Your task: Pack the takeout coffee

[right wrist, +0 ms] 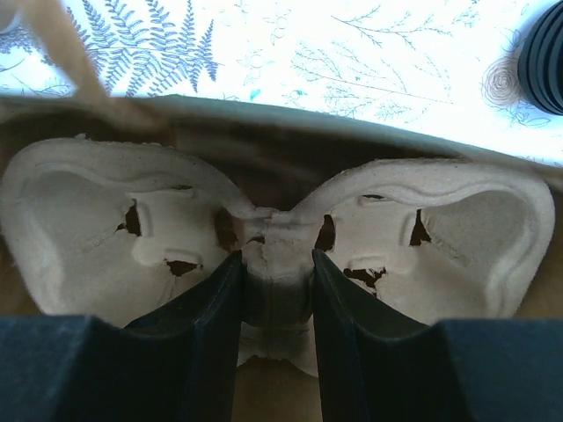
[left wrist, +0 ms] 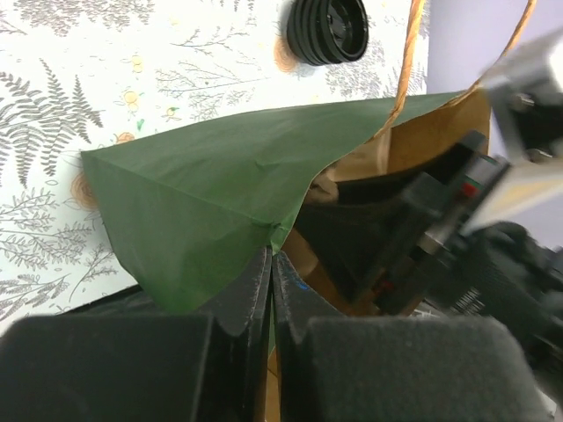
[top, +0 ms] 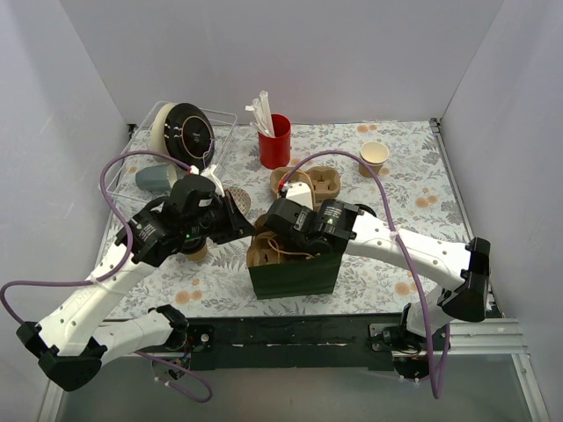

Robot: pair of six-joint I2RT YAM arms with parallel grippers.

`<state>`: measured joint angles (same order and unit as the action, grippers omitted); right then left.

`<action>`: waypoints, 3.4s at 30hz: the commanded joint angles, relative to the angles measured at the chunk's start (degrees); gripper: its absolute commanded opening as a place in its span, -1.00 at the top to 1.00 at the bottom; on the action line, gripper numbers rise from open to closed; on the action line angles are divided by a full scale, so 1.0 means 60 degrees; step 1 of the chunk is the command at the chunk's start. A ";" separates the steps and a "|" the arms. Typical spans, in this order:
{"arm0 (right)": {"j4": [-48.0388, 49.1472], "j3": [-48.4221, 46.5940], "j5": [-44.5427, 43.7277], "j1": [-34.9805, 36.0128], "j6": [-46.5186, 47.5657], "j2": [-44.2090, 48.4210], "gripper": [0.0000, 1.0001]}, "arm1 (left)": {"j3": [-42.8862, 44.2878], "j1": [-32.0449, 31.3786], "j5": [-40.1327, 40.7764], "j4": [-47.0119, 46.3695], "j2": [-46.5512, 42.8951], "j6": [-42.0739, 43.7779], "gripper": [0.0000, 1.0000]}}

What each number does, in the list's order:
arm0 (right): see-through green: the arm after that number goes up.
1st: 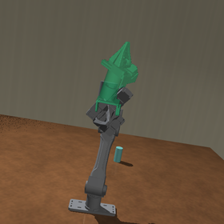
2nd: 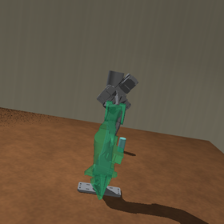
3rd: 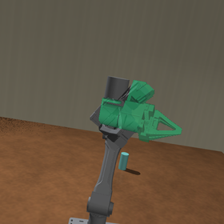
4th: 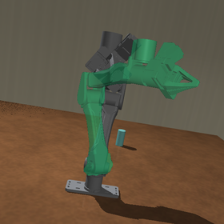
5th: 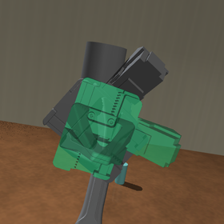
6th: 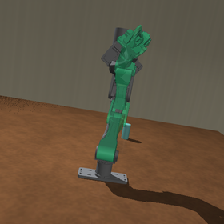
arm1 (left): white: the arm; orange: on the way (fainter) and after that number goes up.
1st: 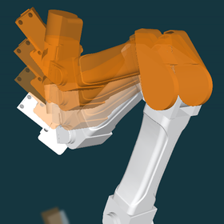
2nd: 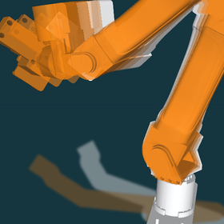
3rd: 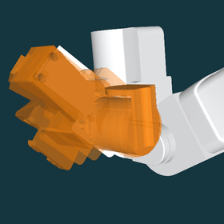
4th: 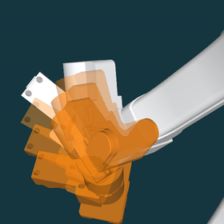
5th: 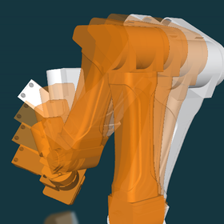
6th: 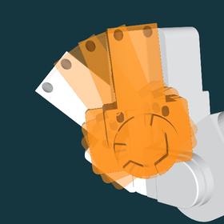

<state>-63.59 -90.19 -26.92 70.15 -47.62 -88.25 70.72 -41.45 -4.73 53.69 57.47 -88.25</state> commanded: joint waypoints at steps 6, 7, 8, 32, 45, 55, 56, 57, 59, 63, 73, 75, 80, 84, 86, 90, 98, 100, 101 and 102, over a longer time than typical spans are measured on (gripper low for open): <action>0.1018 0.0691 -0.0816 -0.0075 -0.0018 -0.0043 0.63 | -0.0346 -0.0035 -0.0866 -0.0541 -0.0365 -0.0057 1.00; 0.1091 0.0865 -0.0817 -0.0090 -0.0018 -0.0029 0.63 | -0.0331 -0.0035 -0.0852 -0.0511 -0.0336 -0.0116 1.00; 0.1150 0.0969 -0.0860 -0.0105 -0.0033 -0.0028 0.62 | -0.0317 -0.0035 -0.0808 -0.0410 -0.0336 -0.0174 1.00; 0.1371 0.1468 -0.1242 -0.0251 -0.0341 0.0366 -0.67 | 0.0005 -0.0035 -0.0237 0.0265 0.0220 -0.0776 1.00; 0.0638 -0.0861 0.0325 -0.0251 -0.0106 0.1421 -0.53 | 0.2317 -0.0035 0.0247 0.1173 0.1070 0.0146 -0.23; 0.1824 -0.0906 -0.1601 -0.0266 0.0580 0.3748 -0.33 | 0.2116 -0.0035 -0.0632 0.2270 0.1056 0.0075 -0.36; 0.1766 -0.0847 -0.1956 -0.0266 0.0887 0.3867 -0.31 | 0.2086 -0.0035 -0.0835 0.2316 0.1056 0.0074 -0.36; 0.1490 -0.0803 -0.2293 -0.0266 0.1035 0.3970 -0.30 | 0.2042 -0.0035 -0.0910 0.2345 0.1041 0.0045 -0.37; 0.1239 -0.0613 -0.3085 -0.0281 0.1429 0.4175 -0.30 | 0.2013 -0.0035 -0.1042 0.2389 0.0998 -0.0014 -0.39; 0.0042 -0.0115 -0.3497 -0.0441 0.1565 0.4249 -0.32 | 0.1940 -0.0035 -0.1013 0.2754 0.1114 -0.0072 -0.36; 0.0564 0.1774 -0.1931 -0.1319 0.1416 0.4542 -0.25 | 0.1251 -0.0035 -0.1452 0.2243 0.1363 -0.0073 0.17; 0.0755 0.2052 -0.1741 -0.1510 0.1490 0.4498 -0.14 | 0.1280 -0.0035 -0.1438 0.2068 0.1451 0.0059 0.40; 0.1324 0.2331 -0.1652 -0.2008 0.1972 0.4454 0.37 | 0.1105 -0.0035 -0.1671 0.1497 0.1583 0.0323 0.81; 0.1866 0.2142 -0.1345 -0.2156 0.2471 0.4468 0.97 | 0.1118 -0.0035 -0.1907 0.0678 0.1467 0.0469 1.00; 0.2291 0.1893 -0.1213 -0.2156 0.2967 0.4570 0.97 | 0.1381 -0.0035 -0.1776 0.0311 0.1262 0.0586 1.00; 0.4676 0.2637 -0.0059 -0.2141 0.4546 0.5622 0.97 | 0.1442 -0.0035 -0.1293 -0.1107 0.0240 0.1186 1.00; 0.9038 0.5389 0.1658 -0.2126 0.6616 0.7469 0.97 | -0.1351 -0.0035 -0.1247 -0.3334 -0.1871 0.2123 1.00; 0.9892 0.6517 0.1849 -0.2141 0.7127 0.8041 0.97 | -0.2478 -0.0035 -0.1204 -0.4331 -0.2413 0.2358 1.00; 1.0461 0.6811 0.1893 -0.2141 0.7275 0.8159 0.97 | -0.2746 -0.0035 -0.1102 -0.4479 -0.2619 0.2678 1.00; 1.0510 0.7148 0.1763 -0.2141 0.7364 0.8247 0.97 | -0.2922 -0.0035 -0.1086 -0.4597 -0.2621 0.2841 1.00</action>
<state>-16.53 -53.78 -20.03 57.34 -11.03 -41.23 59.40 -41.47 -12.29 34.61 43.31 -76.71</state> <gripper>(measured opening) 0.023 0.009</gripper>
